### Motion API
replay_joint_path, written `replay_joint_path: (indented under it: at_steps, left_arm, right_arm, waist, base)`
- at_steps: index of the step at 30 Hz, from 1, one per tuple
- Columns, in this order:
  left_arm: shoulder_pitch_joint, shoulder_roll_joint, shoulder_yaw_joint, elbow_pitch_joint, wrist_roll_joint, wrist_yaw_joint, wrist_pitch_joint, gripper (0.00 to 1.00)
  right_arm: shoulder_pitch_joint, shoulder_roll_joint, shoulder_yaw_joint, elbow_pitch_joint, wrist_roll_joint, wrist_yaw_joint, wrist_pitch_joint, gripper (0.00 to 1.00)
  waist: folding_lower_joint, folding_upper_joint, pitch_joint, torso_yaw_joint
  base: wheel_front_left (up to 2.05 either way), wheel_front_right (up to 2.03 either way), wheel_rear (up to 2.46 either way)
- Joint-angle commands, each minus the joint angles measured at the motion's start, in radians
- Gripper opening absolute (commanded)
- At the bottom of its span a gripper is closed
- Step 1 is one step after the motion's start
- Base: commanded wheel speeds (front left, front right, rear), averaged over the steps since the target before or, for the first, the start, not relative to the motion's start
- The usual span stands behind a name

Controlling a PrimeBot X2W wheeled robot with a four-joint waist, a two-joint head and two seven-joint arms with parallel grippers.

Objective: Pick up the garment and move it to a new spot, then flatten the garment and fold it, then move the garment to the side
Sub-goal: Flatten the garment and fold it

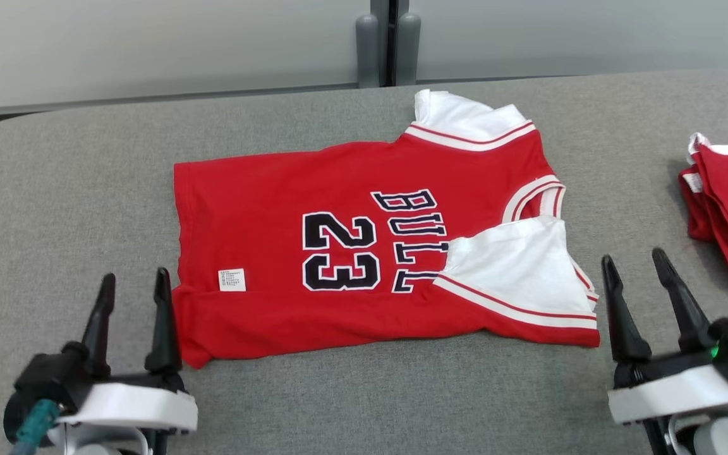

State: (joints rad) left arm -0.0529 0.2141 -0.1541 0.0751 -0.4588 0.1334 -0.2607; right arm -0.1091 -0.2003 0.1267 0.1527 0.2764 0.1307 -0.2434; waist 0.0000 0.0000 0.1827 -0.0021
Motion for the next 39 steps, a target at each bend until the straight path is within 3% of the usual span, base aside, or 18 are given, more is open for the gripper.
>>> replay_joint_path:
  at_steps: [1,9,21,32,39]
  left_arm:
    - [0.016,0.005,0.000,0.003,0.015,0.005,-0.004,1.00]
    - [0.069,-0.011,0.001,0.042,0.076,-0.011,-0.005,1.00]
    - [0.059,-0.026,-0.002,0.089,0.061,-0.045,0.003,1.00]
    - [0.006,-0.078,-0.027,0.298,-0.036,-0.120,0.056,1.00]
    - [-0.046,-0.071,-0.019,0.409,-0.074,-0.165,0.065,1.00]
  right_arm:
    - [0.017,0.003,-0.011,-0.006,-0.006,0.000,0.005,1.00]
    - [0.109,0.050,-0.027,-0.061,-0.020,0.000,0.039,1.00]
    - [0.112,0.051,-0.029,-0.068,-0.012,0.000,0.058,1.00]
    - [0.034,0.056,-0.028,0.195,0.044,0.000,0.055,1.00]
    - [-0.055,0.069,0.030,0.362,0.105,0.000,0.039,1.00]
  waist:
    - [0.0000,0.0000,-0.014,-0.007]
    - [0.0000,0.0000,-0.050,-0.015]
    - [0.0000,0.0000,-0.046,-0.011]
    - [0.0000,0.0000,0.032,0.001]
    - [0.0000,0.0000,0.062,0.009]
  base:
    - [0.00,0.00,0.00]
    - [0.00,0.00,0.00]
    - [0.00,0.00,0.00]
    - [0.00,0.00,0.00]
    - [0.00,0.00,0.00]
